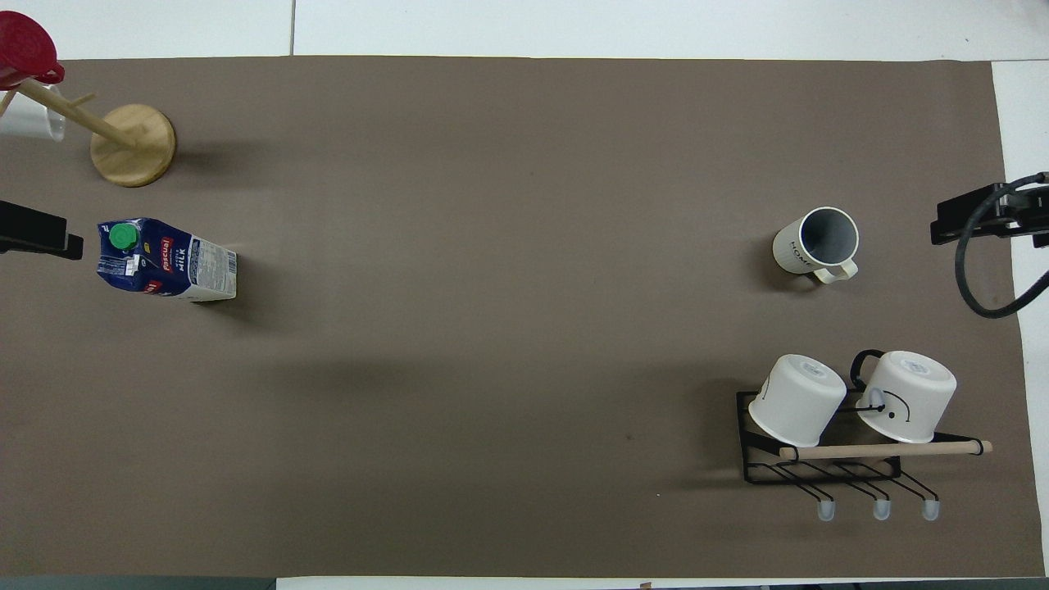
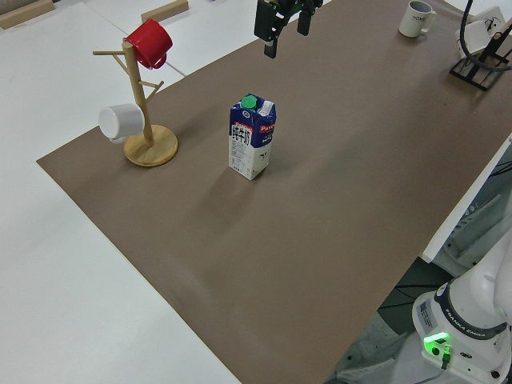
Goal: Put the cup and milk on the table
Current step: 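Move the right gripper toward the white mug while the left gripper approaches the carton, then grasp the white mug with the right gripper while the left gripper grasps the carton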
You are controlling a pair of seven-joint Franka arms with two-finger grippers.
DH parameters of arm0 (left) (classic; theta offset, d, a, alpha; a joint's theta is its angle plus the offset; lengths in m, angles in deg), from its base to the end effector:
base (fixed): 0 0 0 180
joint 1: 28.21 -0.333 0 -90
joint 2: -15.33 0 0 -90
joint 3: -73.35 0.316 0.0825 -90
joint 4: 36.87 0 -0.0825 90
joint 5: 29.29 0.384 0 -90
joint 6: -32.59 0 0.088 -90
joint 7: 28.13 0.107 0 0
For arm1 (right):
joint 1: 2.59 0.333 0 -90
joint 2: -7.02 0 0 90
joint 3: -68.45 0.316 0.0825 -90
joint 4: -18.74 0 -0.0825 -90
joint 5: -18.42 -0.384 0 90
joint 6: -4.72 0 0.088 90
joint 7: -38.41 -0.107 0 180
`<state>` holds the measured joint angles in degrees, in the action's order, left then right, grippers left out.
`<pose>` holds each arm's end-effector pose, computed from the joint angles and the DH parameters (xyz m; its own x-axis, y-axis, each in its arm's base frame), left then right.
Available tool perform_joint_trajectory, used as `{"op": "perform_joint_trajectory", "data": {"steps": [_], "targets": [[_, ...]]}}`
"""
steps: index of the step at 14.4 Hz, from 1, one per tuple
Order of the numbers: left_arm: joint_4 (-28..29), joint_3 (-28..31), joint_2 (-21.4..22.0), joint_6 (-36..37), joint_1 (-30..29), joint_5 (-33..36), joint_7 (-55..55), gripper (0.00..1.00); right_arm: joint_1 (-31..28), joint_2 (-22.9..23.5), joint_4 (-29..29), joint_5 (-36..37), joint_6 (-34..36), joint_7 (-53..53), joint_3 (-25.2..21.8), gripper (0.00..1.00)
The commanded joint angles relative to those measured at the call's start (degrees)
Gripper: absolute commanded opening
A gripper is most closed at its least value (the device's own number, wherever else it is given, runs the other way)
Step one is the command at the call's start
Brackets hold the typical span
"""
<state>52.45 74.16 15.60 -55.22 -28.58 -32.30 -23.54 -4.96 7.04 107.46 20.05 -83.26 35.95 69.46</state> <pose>0.5493 0.0055 0.6295 0.9980 -0.0614 -0.0173 -0.0604 -0.9967 0.0541 0.5510 -0.0162 0.6318 0.9976 -0.0676 -0.0120 -0.0672 -0.9973 0.0290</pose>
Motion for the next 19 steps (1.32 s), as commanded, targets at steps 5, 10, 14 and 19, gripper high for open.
{"op": "perform_joint_trajectory", "data": {"steps": [5, 10, 14, 19], "targets": [[4.0, -0.3, 1.9, -5.0, 0.9, 0.6, 0.4, 1.0, -1.0, -5.3, 15.4, -0.8, -19.4, 6.3, 0.1, 1.0], [7.6, -0.3, 3.5, -8.3, 0.9, 0.5, 0.4, 1.0, -1.7, 2.6, 17.3, -2.7, -29.7, 17.0, 0.1, 1.0], [7.9, -0.3, 3.0, -9.7, 0.9, 0.6, 0.6, 1.0, -3.7, 7.5, 20.7, -4.9, -38.6, 22.9, 0.1, 1.0], [11.2, -0.3, 1.3, -15.4, 0.7, 0.6, 0.6, 1.0, -3.4, 11.9, 24.4, -6.6, -45.7, 23.9, 0.1, 1.0]]}}
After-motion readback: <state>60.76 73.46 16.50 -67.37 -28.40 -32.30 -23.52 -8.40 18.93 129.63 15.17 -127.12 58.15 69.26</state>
